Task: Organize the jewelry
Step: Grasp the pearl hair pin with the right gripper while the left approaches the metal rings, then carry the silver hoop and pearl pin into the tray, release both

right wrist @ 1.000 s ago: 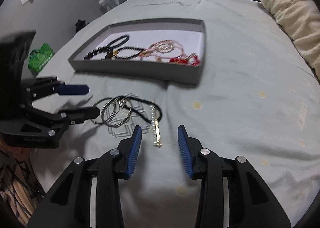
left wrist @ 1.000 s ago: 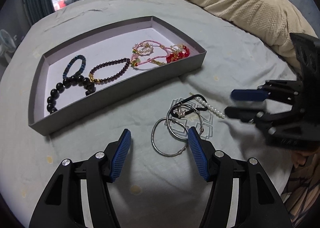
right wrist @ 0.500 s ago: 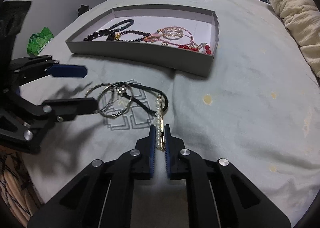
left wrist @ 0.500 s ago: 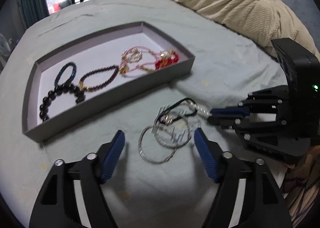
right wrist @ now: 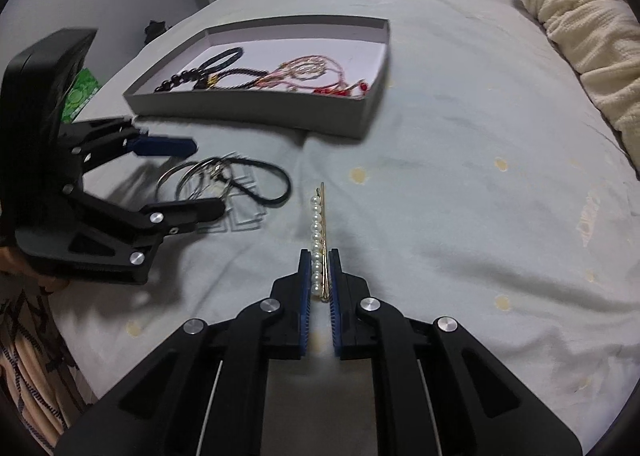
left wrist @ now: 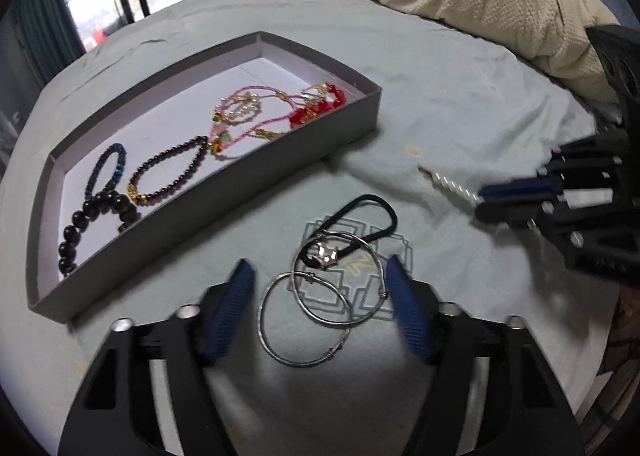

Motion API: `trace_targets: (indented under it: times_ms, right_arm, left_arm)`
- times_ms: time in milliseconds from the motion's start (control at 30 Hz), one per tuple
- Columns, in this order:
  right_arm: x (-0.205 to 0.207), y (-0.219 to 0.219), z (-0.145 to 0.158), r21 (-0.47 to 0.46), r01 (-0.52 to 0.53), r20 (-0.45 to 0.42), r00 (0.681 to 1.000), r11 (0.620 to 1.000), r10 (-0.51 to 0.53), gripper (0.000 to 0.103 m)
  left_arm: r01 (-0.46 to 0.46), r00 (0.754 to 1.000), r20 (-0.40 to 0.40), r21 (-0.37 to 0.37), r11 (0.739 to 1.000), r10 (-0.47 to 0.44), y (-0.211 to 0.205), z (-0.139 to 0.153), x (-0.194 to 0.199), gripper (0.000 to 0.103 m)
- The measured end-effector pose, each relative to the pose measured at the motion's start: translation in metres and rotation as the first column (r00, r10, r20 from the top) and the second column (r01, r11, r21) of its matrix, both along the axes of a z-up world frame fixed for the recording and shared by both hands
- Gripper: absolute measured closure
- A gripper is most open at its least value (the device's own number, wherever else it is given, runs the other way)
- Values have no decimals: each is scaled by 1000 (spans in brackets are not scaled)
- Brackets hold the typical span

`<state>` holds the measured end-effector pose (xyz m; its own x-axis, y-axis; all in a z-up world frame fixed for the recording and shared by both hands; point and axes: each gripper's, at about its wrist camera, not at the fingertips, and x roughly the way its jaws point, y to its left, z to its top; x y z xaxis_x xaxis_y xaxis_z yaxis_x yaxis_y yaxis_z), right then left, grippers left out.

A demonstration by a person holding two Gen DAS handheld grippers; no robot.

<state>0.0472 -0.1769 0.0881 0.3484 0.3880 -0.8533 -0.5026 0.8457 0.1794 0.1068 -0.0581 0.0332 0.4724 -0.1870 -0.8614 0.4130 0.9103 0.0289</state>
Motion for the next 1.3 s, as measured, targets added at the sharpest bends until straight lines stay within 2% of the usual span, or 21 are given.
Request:
trace_targets:
  times_ms: [67,300,500,767,1067,1300]
  right_arm:
    - [4,-1,-2,5,12,-2,1000,1000,-12,95]
    - [13,-4,2,27,41,13,999,999,-41,95]
    - [18,-8,15,57,60,37,997,997,-62,95]
    - [31,-3,38,104,77,70,994,992,-84,95]
    - [56,23,46,93,47,82,995,995,-54,95]
    - [100,43,54,84,42,85,995,996,-49,95]
  left_arm:
    - [-1,1000,10,3,1000,1,1,1,-1,56]
    - [-29,1000,11,-58,998,29,13,15,-3,55]
    - [-44,998,44,-107,993,49,24,35,-8,55]
    - [-90,993,69,-133,987,99,40,52,4,55]
    - [-116,989,72,-132,984,127,62,67,37,55]
    - [-159,983,74,-107,982,167,78,69,85,55]
